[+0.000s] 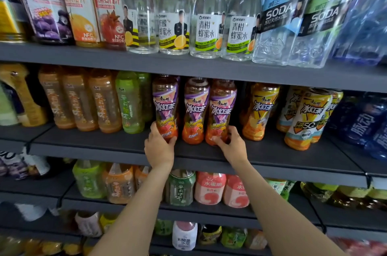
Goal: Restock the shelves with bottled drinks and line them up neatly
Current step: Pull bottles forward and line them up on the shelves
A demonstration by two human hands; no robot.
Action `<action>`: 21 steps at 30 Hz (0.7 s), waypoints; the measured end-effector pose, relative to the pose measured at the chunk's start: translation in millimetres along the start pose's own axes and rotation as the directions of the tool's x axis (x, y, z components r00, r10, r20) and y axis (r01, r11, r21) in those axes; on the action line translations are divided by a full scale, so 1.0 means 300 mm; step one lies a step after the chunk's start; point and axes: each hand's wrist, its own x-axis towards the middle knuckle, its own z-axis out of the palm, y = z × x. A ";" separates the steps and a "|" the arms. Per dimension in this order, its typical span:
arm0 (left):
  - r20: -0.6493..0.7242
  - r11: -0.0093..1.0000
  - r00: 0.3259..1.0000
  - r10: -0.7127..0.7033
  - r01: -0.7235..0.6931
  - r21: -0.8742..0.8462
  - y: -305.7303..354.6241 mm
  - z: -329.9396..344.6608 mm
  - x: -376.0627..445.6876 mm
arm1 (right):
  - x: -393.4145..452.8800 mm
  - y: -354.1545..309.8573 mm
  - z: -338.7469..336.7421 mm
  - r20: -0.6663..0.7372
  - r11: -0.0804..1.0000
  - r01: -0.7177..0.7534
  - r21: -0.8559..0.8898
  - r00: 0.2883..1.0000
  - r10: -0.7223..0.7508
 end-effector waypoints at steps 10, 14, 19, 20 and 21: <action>0.015 0.999 1.000 0.019 -0.019 0.041 0.011 -0.010 -0.014 | -0.004 -0.005 0.012 -0.035 0.999 0.006 -0.041 0.999 -0.008; 0.024 0.999 1.000 0.013 -0.014 0.029 0.007 -0.013 -0.013 | -0.006 -0.006 0.008 -0.028 0.999 0.009 -0.044 1.000 -0.010; 0.020 1.000 1.000 0.007 -0.007 0.009 0.001 -0.015 -0.013 | -0.010 -0.012 0.007 -0.023 0.999 0.010 -0.038 1.000 -0.011; 0.018 1.000 1.000 0.002 -0.003 0.012 0.001 -0.015 -0.012 | -0.010 -0.014 0.008 -0.022 0.999 0.010 -0.036 1.000 -0.011; 0.016 1.000 1.000 -0.001 0.001 0.016 0.001 -0.015 -0.012 | -0.011 -0.016 0.009 -0.021 0.999 0.009 -0.032 1.000 -0.010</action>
